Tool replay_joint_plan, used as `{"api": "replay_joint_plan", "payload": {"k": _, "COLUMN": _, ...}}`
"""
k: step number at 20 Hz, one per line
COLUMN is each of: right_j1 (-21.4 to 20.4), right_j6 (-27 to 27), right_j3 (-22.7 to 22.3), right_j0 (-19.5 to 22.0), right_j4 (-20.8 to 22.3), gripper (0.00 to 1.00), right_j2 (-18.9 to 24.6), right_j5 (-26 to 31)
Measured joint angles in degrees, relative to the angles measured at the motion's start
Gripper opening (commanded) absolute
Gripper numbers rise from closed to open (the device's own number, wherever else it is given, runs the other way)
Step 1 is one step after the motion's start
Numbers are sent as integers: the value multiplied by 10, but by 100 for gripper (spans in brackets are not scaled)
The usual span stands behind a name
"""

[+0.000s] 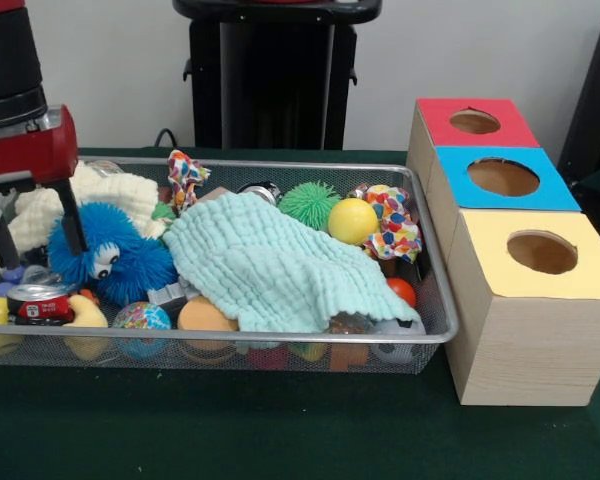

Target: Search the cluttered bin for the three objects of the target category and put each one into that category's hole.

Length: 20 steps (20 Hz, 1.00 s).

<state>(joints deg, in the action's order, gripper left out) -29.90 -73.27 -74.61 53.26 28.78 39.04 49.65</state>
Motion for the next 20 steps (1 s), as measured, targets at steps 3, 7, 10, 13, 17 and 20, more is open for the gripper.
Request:
{"api": "replay_joint_plan", "payload": {"k": 3, "right_j1": 12, "right_j6": 0, "right_j3": 8, "right_j0": -2, "right_j4": 0, "gripper": 100, "right_j2": 1, "right_j5": 0}}
{"api": "replay_joint_plan", "payload": {"k": 7, "right_j1": 36, "right_j6": 0, "right_j3": 25, "right_j0": -8, "right_j4": 1, "gripper": 100, "right_j2": 3, "right_j5": 0}}
{"api": "replay_joint_plan", "payload": {"k": 10, "right_j1": 58, "right_j6": 0, "right_j3": 37, "right_j0": -17, "right_j4": 2, "gripper": 100, "right_j2": 4, "right_j5": 0}}
{"api": "replay_joint_plan", "payload": {"k": 13, "right_j1": 82, "right_j6": 0, "right_j3": 50, "right_j0": -27, "right_j4": 3, "gripper": 100, "right_j2": 5, "right_j5": 0}}
{"api": "replay_joint_plan", "payload": {"k": 17, "right_j1": 111, "right_j6": 0, "right_j3": 65, "right_j0": -39, "right_j4": 5, "gripper": 100, "right_j2": 8, "right_j5": 0}}
{"api": "replay_joint_plan", "payload": {"k": 20, "right_j1": 126, "right_j6": 0, "right_j3": 68, "right_j0": -44, "right_j4": 6, "gripper": 100, "right_j2": 10, "right_j5": 0}}
